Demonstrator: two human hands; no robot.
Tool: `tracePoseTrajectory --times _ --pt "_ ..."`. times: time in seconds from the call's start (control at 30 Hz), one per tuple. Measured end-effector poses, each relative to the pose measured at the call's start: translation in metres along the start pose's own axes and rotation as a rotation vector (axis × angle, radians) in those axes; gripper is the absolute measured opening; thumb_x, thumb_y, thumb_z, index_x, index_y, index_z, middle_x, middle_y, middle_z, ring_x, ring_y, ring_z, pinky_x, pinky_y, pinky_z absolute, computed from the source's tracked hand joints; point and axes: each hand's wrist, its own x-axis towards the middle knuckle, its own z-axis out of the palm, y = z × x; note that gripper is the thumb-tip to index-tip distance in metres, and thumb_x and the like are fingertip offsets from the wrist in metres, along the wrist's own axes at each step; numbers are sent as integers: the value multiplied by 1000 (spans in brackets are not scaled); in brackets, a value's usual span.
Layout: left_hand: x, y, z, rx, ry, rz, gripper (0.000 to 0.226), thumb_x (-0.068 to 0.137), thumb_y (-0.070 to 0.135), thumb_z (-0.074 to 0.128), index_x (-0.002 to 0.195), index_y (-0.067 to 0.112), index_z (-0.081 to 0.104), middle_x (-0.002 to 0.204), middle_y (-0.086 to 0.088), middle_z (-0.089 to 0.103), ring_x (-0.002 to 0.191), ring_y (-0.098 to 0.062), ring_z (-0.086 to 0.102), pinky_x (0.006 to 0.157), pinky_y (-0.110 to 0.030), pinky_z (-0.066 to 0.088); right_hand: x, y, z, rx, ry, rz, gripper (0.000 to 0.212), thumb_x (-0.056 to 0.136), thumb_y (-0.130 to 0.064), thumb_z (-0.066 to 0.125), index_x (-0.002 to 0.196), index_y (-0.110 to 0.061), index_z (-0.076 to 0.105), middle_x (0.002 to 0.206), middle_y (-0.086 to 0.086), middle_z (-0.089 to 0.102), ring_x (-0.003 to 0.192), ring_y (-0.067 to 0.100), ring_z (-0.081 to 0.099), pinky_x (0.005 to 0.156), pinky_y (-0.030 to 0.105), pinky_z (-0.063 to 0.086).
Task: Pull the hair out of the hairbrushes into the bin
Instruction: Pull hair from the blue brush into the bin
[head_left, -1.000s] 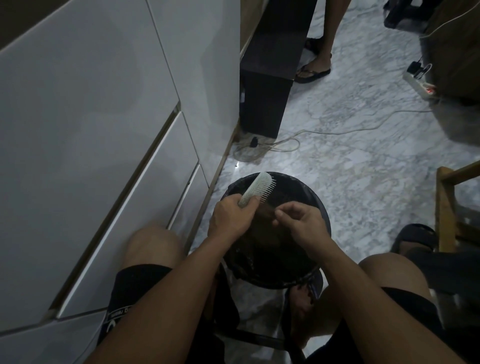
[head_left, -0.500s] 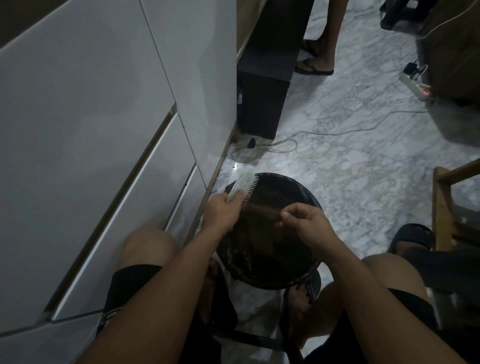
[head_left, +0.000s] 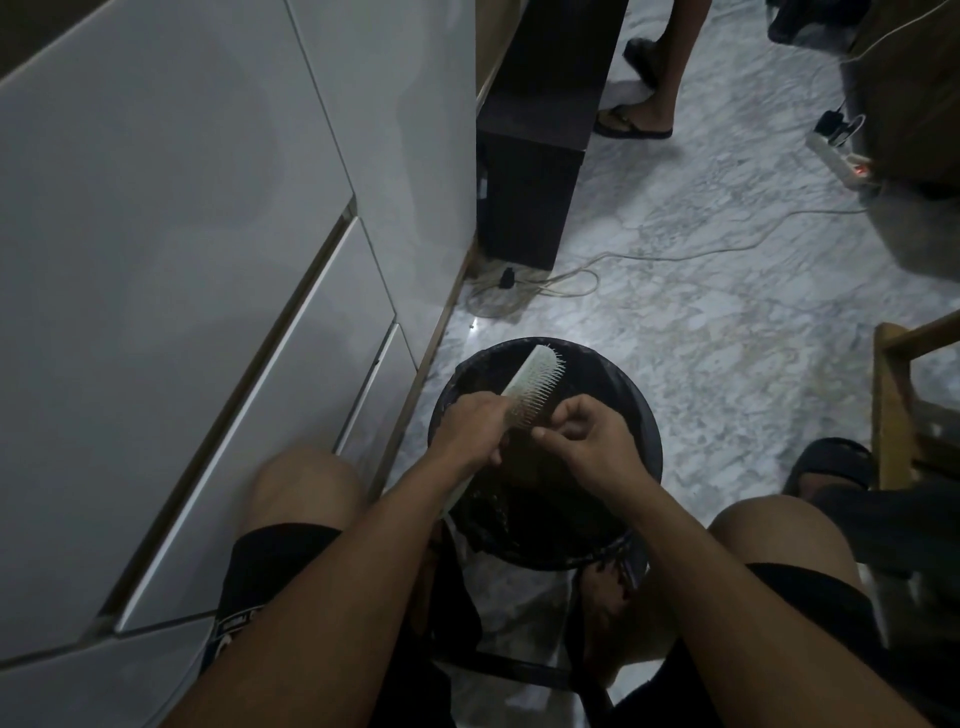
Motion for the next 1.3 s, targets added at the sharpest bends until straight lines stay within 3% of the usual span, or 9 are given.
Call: tracePoseTrajectory --times 0.2,0.43,0.53,0.6,0.77,0.87,0.93,1.13,1.3 --pt "15 -14 0 -131 188 -89 37 98 37 47 87 5 64 84 -14 66 62 -25 58 59 -31 45 0 -6 -19 -134 -84 -11 6 80 -7 75 85 -10 75 69 -4 72 57 -7 65 57 7 48" --pt "14 -14 -1 -247 181 -106 40 100 39 48 93 4 67 74 -10 64 51 -18 54 60 -32 45 7 13 -31 -762 -7 27 11 80 -18 68 80 -25 76 87 -1 75 86 20 67 74 32 55" --pt "16 -10 -5 -309 153 -121 41 100 27 40 105 -4 66 73 -14 63 47 -20 51 52 -30 42 6 13 -32 -641 -27 44 10 80 -20 70 86 -29 71 93 -3 72 90 18 65 74 29 51" --pt "13 -7 -4 -285 109 -106 41 99 18 36 104 -11 65 74 -18 64 47 -22 53 52 -33 43 5 11 -25 -446 -54 10 27 76 -25 77 98 -27 63 102 -7 67 97 13 62 80 26 47" --pt "2 -3 6 -30 -13 -29 21 92 -2 50 101 -14 66 94 -32 69 86 -43 69 82 -52 55 2 3 -6 -30 -55 -3 54 73 -21 83 110 -18 45 113 -3 63 107 9 60 92 27 49" --pt "2 -7 11 1 -18 40 22 92 8 52 87 -3 70 69 -17 67 64 -29 66 66 -41 51 2 2 -3 109 -53 58 53 75 -16 81 110 -15 42 104 3 69 96 14 69 85 34 56" --pt "3 -10 14 -66 7 47 27 94 15 50 75 9 69 68 -8 61 58 -20 60 59 -34 46 2 2 -4 157 -58 93 55 76 -12 80 114 -11 40 100 5 72 90 13 71 82 31 57" --pt "6 -13 18 -27 79 144 27 101 20 51 110 6 73 99 -4 51 62 -15 60 56 -21 45 4 4 -5 76 41 105 35 77 -11 78 104 -15 55 72 1 69 65 8 65 61 17 48" --pt "11 -17 14 -69 220 87 22 100 20 53 107 8 69 101 -15 62 73 -19 66 55 -23 48 12 9 -19 -251 228 103 9 82 -19 74 77 -26 72 79 -5 70 78 11 64 72 22 49"
